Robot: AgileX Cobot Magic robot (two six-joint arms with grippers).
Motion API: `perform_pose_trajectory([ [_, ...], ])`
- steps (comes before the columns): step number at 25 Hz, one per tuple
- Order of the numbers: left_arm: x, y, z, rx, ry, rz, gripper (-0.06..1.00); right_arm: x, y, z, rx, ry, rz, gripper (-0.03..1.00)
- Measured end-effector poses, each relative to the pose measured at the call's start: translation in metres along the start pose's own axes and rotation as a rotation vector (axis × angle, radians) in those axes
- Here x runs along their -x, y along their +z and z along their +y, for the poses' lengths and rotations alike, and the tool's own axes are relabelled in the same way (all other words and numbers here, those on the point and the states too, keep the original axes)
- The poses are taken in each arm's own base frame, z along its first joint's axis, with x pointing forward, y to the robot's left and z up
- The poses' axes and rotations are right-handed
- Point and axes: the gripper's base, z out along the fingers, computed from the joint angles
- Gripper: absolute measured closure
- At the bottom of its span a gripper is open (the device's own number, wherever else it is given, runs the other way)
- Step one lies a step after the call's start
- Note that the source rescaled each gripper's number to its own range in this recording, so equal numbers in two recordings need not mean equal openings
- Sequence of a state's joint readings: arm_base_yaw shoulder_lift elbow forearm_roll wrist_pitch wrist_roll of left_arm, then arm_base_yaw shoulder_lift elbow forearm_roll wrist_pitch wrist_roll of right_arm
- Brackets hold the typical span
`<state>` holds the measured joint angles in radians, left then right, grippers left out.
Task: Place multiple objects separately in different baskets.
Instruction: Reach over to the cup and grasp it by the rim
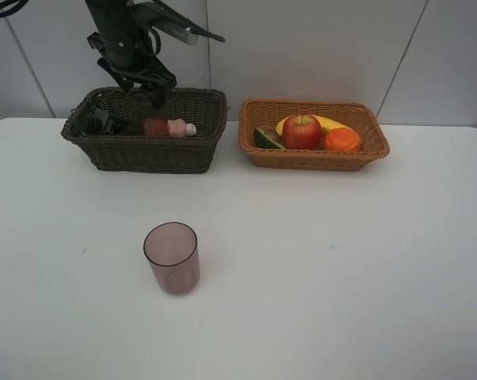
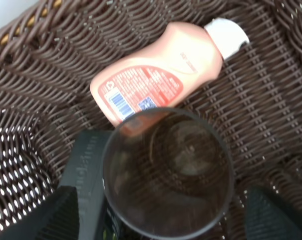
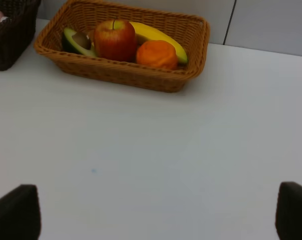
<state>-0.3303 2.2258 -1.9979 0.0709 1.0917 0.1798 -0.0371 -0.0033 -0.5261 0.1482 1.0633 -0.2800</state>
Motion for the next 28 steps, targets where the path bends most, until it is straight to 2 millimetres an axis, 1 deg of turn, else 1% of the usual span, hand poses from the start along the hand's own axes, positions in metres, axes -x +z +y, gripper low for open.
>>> perform_pose_trajectory([
  [7, 0.000, -0.022, -0.010, -0.011, 0.023, 0.008, 0.06, 0.000, 0.000, 0.000, 0.000, 0.000, 0.000, -0.02],
  [11, 0.000, -0.037, -0.021, -0.018, 0.048, 0.000, 0.06, 0.000, 0.000, 0.000, 0.000, 0.000, 0.000, -0.02],
  [15, 0.000, -0.048, -0.040, -0.034, 0.088, 0.016, 0.06, 0.000, 0.000, 0.000, 0.000, 0.000, 0.000, -0.02],
  [21, 0.003, -0.052, -0.071, -0.054, 0.152, 0.008, 0.06, 0.000, 0.000, 0.000, 0.000, 0.000, 0.000, -0.02],
  [28, 0.004, -0.062, -0.115, -0.083, 0.220, -0.012, 0.06, 0.000, 0.000, 0.000, 0.000, 0.000, 0.000, -0.02],
])
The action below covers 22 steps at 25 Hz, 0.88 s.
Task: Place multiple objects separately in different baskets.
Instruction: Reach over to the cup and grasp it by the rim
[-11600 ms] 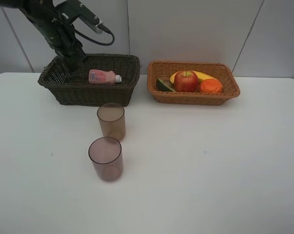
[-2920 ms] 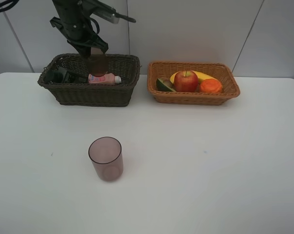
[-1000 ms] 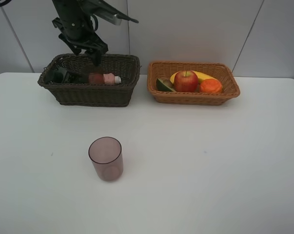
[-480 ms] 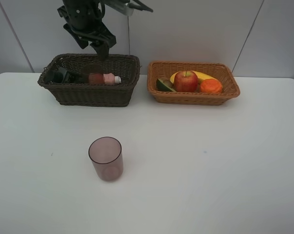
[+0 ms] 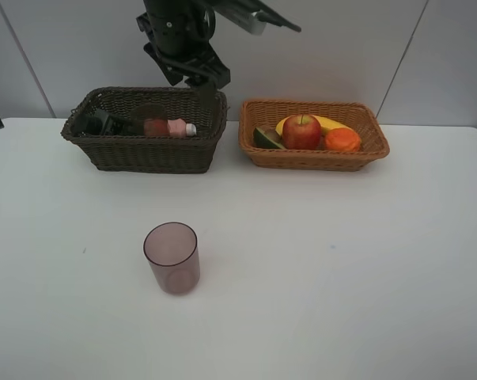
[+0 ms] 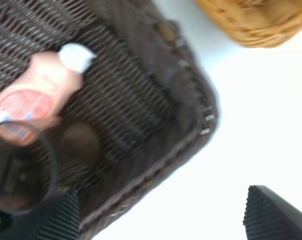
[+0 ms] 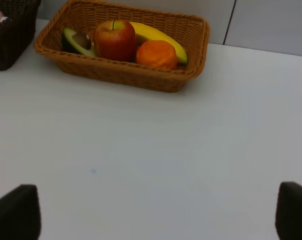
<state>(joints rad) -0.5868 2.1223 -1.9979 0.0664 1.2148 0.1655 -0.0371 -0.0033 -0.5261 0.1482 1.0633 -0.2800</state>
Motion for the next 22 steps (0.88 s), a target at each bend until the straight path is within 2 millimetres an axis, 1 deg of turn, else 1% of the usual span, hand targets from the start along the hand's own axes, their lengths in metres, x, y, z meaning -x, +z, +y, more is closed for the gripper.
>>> perform_pose_trajectory([
  [3, 0.003, -0.005, -0.016, -0.009, 0.021, -0.012, 0.06, 0.000, 0.000, 0.000, 0.000, 0.000, 0.000, -0.02],
  [5, 0.004, -0.013, -0.024, -0.014, 0.025, -0.027, 0.06, 0.000, 0.000, 0.000, 0.000, 0.000, 0.000, -0.02],
  [8, -0.002, -0.021, -0.033, -0.030, 0.027, -0.026, 0.06, 0.000, 0.000, 0.000, 0.000, 0.000, 0.000, -0.02],
  [11, -0.014, -0.021, -0.039, -0.050, 0.014, 0.008, 0.06, 0.000, 0.000, 0.000, 0.000, 0.000, 0.000, -0.02],
  [16, -0.037, -0.023, -0.043, -0.072, 0.006, 0.066, 0.06, 0.000, 0.000, 0.000, 0.000, 0.000, 0.000, -0.02],
  [19, -0.053, -0.025, -0.045, -0.082, 0.006, 0.101, 0.06, 0.000, 0.000, 0.000, 0.000, 0.000, 0.000, -0.02],
  [22, -0.071, -0.022, -0.048, -0.092, 0.006, 0.151, 0.06, 0.000, 0.000, 0.000, 0.000, 0.000, 0.000, -0.02],
])
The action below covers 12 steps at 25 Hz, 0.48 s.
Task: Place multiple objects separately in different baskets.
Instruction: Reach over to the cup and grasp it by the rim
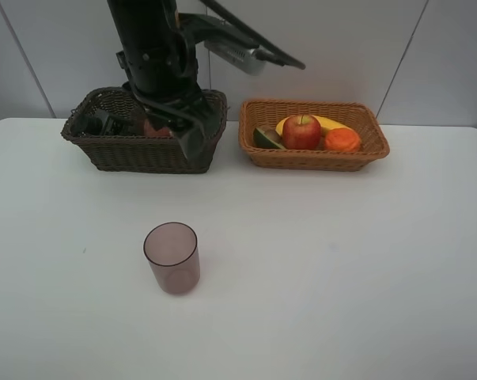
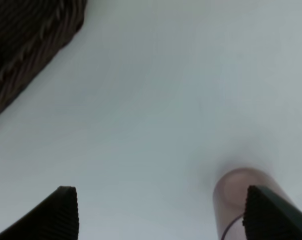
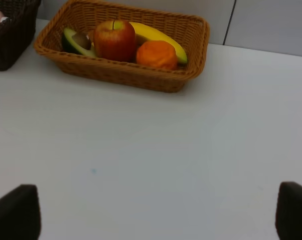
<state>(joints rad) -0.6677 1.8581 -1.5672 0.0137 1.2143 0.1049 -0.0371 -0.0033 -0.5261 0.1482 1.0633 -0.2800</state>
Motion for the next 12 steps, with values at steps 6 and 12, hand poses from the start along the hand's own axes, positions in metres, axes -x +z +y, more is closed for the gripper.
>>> perform_pose_trajectory([
  [6, -0.028, 0.015, -0.005, -0.030, -0.009, 0.064, 0.06, 0.000, 0.000, 0.000, 0.000, 0.000, 0.000, -0.02],
  [12, -0.043, 0.038, -0.010, -0.058, -0.024, 0.089, 0.06, 0.000, 0.000, 0.000, 0.000, 0.000, 0.000, -0.02],
])
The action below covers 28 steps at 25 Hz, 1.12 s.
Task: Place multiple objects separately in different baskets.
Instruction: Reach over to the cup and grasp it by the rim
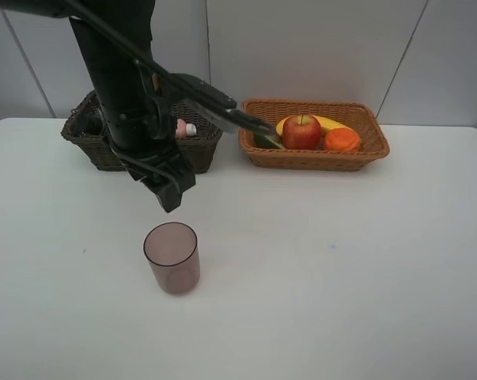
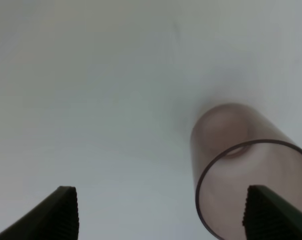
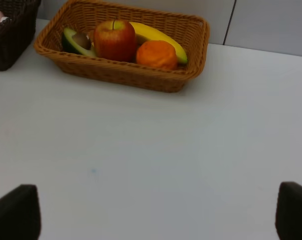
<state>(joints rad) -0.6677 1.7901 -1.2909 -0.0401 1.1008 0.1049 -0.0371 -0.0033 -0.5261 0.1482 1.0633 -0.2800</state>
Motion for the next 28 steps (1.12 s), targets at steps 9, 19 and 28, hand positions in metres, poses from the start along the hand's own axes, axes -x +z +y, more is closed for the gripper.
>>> perform_pose_trajectory([
  [9, -0.006, 0.012, -0.002, -0.021, -0.011, 0.004, 0.06, 0.000, 0.000, 0.000, 0.000, 0.000, 0.000, -0.02],
  [19, -0.026, 0.044, -0.002, -0.019, -0.019, 0.029, 0.06, 0.000, 0.000, 0.000, 0.000, 0.000, 0.000, -0.02],
  [28, -0.037, 0.065, -0.002, -0.011, -0.026, -0.012, 0.06, 0.000, 0.000, 0.000, 0.000, 0.000, 0.000, -0.02],
])
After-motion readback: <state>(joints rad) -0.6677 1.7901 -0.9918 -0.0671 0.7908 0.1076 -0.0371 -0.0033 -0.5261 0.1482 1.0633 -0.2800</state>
